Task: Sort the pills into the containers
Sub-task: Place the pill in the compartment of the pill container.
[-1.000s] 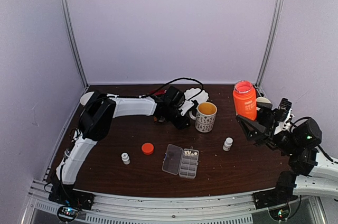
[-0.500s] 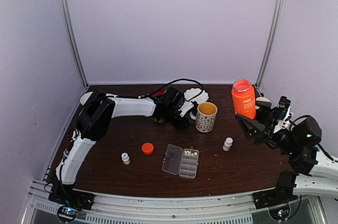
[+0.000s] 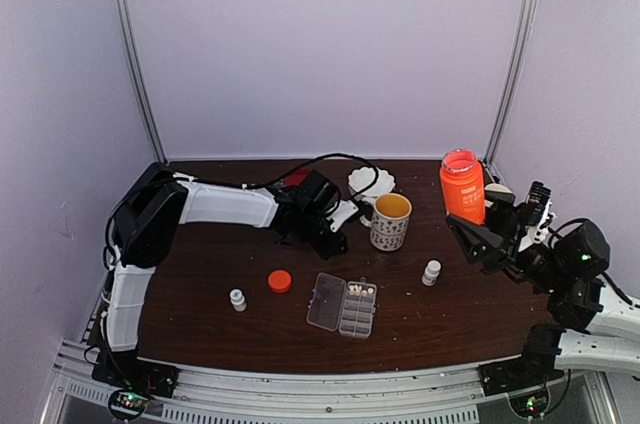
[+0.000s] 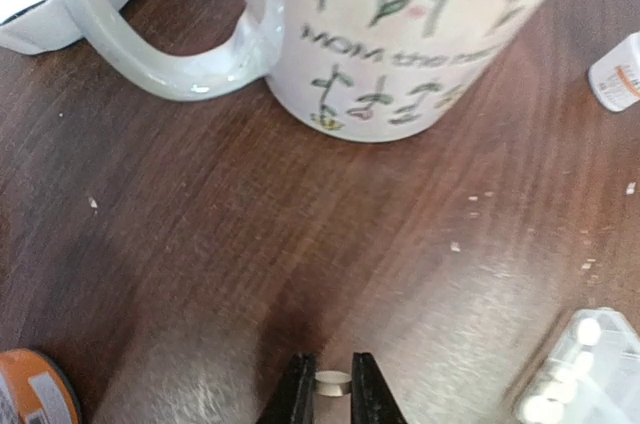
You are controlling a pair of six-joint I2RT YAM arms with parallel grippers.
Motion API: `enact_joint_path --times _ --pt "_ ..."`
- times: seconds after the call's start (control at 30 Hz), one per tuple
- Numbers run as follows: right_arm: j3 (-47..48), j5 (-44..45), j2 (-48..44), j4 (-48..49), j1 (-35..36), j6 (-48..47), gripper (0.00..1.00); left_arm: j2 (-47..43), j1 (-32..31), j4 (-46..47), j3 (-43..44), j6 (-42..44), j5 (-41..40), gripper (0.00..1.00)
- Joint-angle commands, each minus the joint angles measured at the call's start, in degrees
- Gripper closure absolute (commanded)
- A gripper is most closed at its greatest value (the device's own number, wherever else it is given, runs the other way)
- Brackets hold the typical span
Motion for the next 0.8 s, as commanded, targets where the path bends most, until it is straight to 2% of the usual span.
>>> enact_joint_path --times 0.0,0.23,0.43,0.77 --pt "-0.7 3.0 -1.5 0.7 -0.3 0.6 1.00 -5.2 -2.2 0.1 -2.5 -3.3 -0.7 0.87" --pt "-2.7 3.0 -3.3 -1.2 -0.3 1.4 1.00 -9.8 -7.5 -1.5 -5.6 -6.3 -3.3 0.87" --pt "-3.7 4.3 -6.3 -2.9 -0.3 2.1 1.00 -9.8 -11.3 0.1 -6.0 -9.4 -4.4 0.87" --pt "-3.1 5.3 -9.4 -6.1 -0.3 2.2 1.00 -7.4 -11.8 4.2 -6.7 -12.2 -3.8 0.87"
